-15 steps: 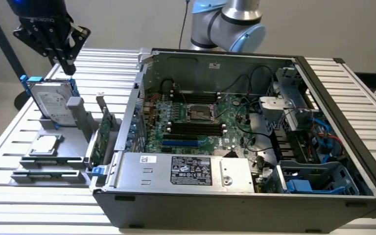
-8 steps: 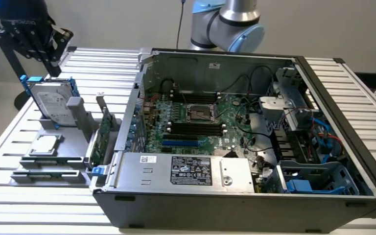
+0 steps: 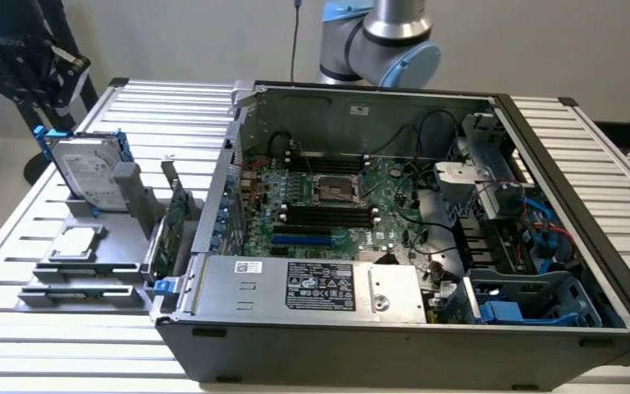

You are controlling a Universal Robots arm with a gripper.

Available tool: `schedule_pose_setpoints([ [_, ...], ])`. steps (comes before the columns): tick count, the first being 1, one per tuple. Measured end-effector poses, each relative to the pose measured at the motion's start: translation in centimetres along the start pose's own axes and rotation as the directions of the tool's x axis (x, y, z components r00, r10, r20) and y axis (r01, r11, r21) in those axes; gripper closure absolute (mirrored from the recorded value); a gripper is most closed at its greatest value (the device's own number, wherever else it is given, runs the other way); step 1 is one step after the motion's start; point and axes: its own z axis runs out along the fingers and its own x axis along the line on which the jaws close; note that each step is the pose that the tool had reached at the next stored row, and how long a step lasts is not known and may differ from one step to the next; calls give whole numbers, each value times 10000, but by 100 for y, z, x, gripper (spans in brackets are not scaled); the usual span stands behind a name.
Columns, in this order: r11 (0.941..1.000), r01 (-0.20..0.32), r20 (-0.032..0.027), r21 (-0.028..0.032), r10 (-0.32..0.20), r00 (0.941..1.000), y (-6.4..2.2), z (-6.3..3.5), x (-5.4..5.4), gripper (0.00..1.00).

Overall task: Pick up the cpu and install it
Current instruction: 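Reach for the cpu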

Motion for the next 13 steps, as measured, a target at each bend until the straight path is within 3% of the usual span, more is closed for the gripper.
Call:
schedule_pose_setpoints([
  [7, 10000, 7, -10, 17, -7, 10000, -25, 61, 312, 89],
  [13, 9989, 459, -75, 41, -458, 9989, -32, 96, 376, 89],
])
